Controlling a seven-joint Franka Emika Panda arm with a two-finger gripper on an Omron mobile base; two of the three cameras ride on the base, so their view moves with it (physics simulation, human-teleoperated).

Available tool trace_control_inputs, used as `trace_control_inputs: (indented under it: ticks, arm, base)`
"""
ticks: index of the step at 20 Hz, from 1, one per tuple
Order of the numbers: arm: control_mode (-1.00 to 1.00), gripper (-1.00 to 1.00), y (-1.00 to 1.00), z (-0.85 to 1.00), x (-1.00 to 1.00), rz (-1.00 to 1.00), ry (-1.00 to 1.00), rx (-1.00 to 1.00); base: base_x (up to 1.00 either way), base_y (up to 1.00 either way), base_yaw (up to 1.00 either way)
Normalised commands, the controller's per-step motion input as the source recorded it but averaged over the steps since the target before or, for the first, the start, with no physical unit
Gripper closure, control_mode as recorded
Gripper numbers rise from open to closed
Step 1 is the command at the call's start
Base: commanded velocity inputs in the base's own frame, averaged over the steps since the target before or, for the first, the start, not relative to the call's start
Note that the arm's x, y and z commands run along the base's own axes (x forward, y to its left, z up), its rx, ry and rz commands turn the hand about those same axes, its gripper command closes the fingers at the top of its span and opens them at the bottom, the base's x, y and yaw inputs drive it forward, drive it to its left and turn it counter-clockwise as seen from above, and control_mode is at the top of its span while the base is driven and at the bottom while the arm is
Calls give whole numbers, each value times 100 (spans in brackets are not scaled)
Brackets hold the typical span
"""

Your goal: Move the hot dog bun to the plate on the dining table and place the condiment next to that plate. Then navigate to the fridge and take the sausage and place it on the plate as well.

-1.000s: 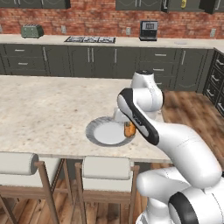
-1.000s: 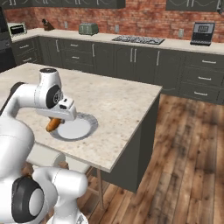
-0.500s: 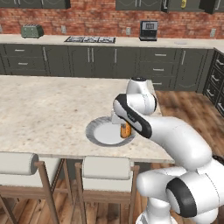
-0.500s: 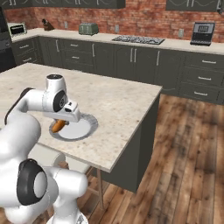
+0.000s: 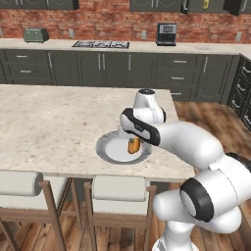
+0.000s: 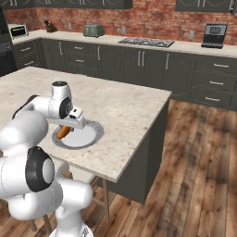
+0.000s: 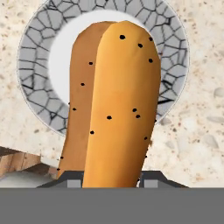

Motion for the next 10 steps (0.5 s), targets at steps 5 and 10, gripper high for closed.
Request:
trace_control_inputs:
  ticks: [5,10]
  arm:
    - [-100,100,10,-28,21,-1,1,0]
    - [-100,100,3,-35,20,0,1,0]
  base:
    - [0,0,0]
    - [0,0,0]
